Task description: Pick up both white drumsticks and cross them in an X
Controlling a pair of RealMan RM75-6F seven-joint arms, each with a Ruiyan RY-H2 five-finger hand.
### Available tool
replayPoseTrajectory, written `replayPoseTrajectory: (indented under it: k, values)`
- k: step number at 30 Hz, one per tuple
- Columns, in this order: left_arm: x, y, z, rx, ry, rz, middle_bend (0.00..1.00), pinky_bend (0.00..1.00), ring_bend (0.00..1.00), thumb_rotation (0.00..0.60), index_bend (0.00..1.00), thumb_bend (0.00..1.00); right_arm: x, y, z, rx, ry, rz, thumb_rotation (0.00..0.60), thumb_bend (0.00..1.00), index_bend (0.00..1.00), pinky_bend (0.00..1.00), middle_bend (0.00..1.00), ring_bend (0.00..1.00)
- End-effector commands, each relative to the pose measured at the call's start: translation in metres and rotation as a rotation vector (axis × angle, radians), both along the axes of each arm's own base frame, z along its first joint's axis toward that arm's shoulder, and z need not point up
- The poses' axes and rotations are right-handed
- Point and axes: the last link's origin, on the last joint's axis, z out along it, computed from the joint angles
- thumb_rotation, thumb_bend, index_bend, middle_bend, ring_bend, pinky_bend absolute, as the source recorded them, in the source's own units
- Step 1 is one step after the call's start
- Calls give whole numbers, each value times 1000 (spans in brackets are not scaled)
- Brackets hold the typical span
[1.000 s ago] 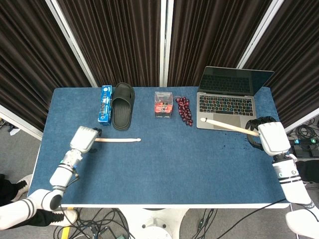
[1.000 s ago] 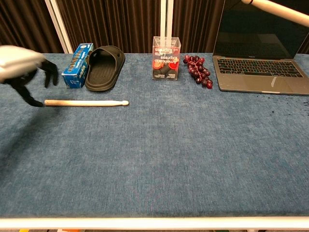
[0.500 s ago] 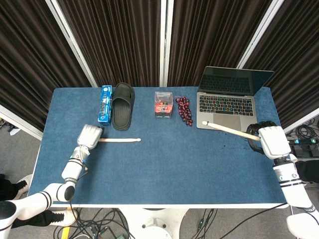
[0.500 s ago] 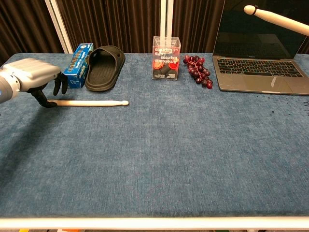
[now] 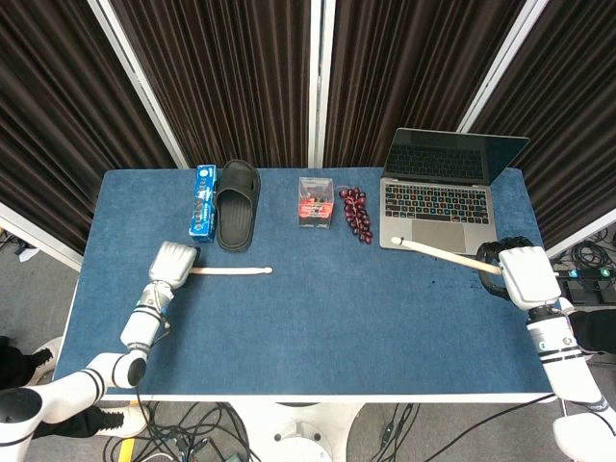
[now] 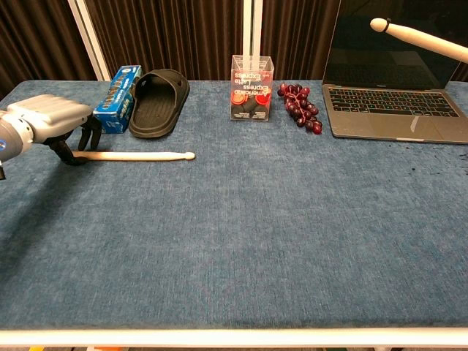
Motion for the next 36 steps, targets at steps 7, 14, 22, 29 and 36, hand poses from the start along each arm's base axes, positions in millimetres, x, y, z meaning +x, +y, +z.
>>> replayPoseTrajectory:
  k: [7,14,22,29,36]
  values:
    - [-4,1,-4,-14,10,15,518,912,720,600,468,302,-4,0,-1,6,5,-14,600,687,725,325,654,387]
    - [-5,1,-5,-22,-3,23,526,912,720,600,471,322,-5,1,-2,13,9,-20,600,687,726,322,655,388]
    - [1,0,-3,-9,-152,52,638,921,748,600,598,430,-7,3,-5,23,10,-32,600,687,725,320,657,392]
    - [-1,-10,14,-24,-426,121,691,935,751,600,661,472,-19,15,-13,47,-51,-84,600,687,726,320,660,392]
    - [-2,-39,31,-92,-653,97,693,935,747,600,665,478,-27,28,-25,98,-150,-106,600,687,734,319,660,392]
